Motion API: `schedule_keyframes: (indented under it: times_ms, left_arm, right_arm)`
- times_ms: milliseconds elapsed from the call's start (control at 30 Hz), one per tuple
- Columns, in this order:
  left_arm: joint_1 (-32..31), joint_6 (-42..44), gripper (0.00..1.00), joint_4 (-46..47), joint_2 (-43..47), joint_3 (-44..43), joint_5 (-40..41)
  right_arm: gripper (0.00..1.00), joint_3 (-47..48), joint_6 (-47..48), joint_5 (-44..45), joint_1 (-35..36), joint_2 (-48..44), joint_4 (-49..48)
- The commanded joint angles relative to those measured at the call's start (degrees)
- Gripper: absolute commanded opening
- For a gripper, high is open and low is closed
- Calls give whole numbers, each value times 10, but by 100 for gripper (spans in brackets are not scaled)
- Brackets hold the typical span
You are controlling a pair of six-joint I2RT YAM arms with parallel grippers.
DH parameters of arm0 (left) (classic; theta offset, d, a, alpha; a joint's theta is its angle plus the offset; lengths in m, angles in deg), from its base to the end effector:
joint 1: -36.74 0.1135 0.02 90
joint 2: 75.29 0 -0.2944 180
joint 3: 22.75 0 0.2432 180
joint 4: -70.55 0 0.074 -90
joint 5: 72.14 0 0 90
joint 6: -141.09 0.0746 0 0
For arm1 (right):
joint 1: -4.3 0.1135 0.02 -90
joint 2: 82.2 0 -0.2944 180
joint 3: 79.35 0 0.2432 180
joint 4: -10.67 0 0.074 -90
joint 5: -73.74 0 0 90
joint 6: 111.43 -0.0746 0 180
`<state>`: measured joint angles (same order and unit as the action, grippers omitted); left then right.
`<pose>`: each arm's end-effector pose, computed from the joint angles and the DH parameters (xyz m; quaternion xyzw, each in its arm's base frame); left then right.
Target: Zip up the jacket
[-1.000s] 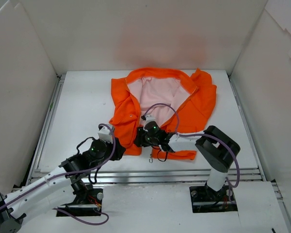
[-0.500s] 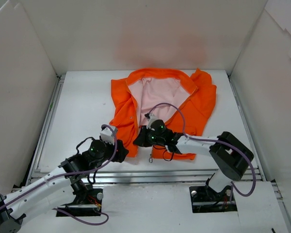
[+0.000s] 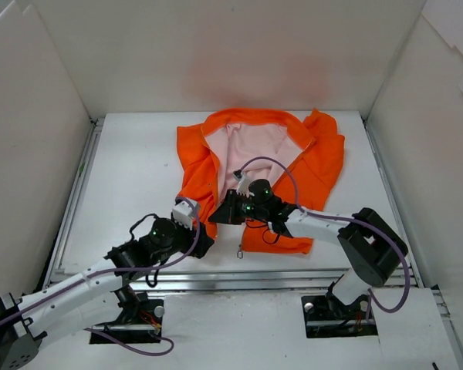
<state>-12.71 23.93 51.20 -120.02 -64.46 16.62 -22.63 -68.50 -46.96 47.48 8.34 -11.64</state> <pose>0.1230 -0.1463 0.2513 0.1665 0.8140 -0.3520 0.4311 0.2366 0.2742 0.2450 -0.1420 0.7521 0.5770 0.2852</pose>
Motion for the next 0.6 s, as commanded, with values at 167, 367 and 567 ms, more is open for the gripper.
schedule_keyframes:
  times_ms: [167, 367, 567]
  left_arm:
    - [-3, 5, 54, 78, -40, -29, -2]
    - [13, 1, 39, 104, -44, -18, -25]
    - [24, 1, 23, 124, -61, -17, -60]
  right_arm:
    - [0, 30, -19, -62, -17, -20, -66]
    - [0, 22, -27, -79, -24, -25, -80]
    - [0, 23, -31, -81, -24, -22, -84]
